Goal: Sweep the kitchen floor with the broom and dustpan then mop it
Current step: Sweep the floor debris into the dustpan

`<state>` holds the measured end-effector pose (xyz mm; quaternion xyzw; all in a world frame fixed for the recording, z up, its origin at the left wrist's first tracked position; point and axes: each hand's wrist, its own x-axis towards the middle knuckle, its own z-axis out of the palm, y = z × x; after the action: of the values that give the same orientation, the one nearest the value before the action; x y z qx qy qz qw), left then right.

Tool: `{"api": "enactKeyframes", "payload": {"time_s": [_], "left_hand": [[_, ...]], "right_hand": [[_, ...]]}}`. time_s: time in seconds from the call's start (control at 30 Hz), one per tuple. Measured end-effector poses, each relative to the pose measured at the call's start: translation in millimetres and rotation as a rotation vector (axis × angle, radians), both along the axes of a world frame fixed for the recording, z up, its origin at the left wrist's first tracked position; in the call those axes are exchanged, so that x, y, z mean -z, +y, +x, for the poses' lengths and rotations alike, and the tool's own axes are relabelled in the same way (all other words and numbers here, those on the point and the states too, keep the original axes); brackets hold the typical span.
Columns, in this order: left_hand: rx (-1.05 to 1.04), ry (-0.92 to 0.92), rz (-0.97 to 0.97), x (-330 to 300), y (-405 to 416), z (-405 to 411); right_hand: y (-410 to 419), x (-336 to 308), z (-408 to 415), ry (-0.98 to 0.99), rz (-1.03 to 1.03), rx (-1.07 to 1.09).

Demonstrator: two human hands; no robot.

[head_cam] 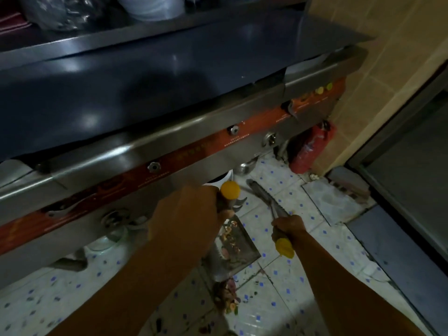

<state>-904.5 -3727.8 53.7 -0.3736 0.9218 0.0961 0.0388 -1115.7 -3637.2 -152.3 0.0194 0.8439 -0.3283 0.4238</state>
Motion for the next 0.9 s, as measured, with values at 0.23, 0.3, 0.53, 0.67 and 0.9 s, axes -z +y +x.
{"api": "enactKeyframes", "payload": {"time_s": [0.23, 0.3, 0.53, 0.67, 0.9], "left_hand": [[-0.057, -0.041, 0.062, 26.9, -12.9, -45.3], [-0.068, -0.029, 0.084, 34.1, -14.9, -54.0], [-0.061, -0.025, 0.122, 37.7, -11.3, -56.9], [-0.064, 0.020, 0.055, 25.9, -1.2, -37.8], [-0.046, 0.033, 0.022, 4.9, 6.1, 14.6]], "right_hand": [[-30.8, 40.6, -52.1, 0.035, 0.032, -0.121], [-36.7, 47.7, -59.5, 0.046, 0.054, -0.170], [-26.8, 62.4, -45.1, 0.109, 0.131, -0.319], [-12.1, 49.9, -24.8, 0.050, 0.175, -0.367], [13.7, 32.4, 39.8, 0.011, 0.197, -0.392]]}}
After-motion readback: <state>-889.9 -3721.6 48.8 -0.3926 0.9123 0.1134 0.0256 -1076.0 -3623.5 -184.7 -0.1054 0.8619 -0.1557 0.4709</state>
